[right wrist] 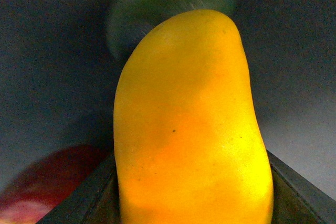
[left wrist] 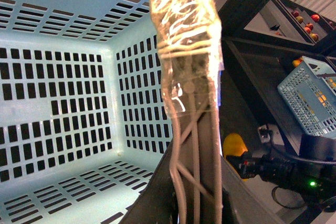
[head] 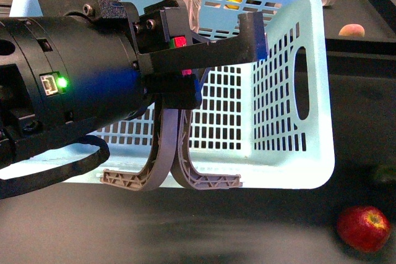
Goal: Pick mango with right arm and hold basket with left
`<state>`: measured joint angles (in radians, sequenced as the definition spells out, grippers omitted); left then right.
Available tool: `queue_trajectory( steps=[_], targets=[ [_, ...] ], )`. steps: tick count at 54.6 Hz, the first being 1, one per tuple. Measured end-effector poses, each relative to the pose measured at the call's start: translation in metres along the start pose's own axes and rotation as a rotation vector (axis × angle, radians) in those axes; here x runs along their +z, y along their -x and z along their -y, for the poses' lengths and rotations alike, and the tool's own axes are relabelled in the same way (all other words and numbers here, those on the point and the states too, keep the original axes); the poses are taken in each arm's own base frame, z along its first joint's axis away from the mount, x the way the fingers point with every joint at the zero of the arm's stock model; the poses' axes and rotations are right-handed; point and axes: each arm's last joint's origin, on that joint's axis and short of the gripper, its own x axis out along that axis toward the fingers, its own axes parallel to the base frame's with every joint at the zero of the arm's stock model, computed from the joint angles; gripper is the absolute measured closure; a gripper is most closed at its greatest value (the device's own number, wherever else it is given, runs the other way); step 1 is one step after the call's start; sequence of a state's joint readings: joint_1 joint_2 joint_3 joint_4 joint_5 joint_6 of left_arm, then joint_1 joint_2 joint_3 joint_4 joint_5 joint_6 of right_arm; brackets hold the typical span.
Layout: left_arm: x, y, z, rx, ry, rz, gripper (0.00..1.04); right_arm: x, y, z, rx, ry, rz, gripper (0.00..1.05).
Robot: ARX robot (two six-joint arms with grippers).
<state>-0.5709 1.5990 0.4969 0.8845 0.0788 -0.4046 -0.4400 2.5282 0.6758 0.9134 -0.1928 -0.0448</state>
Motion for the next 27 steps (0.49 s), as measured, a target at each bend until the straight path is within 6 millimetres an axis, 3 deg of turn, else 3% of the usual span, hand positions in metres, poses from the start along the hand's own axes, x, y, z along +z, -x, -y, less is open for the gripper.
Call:
queue_trajectory(
  steps=[7, 27],
  targets=[
    [0.000, 0.000, 0.000, -0.001, 0.001, 0.000, 0.98, 0.030, 0.042, -0.026, 0.133, -0.004, 0.090, 0.43],
    [0.000, 0.000, 0.000, 0.000, 0.000, 0.000, 0.98, 0.081, 0.135, -0.098, 0.405, 0.005, 0.252, 0.44]
  ],
)
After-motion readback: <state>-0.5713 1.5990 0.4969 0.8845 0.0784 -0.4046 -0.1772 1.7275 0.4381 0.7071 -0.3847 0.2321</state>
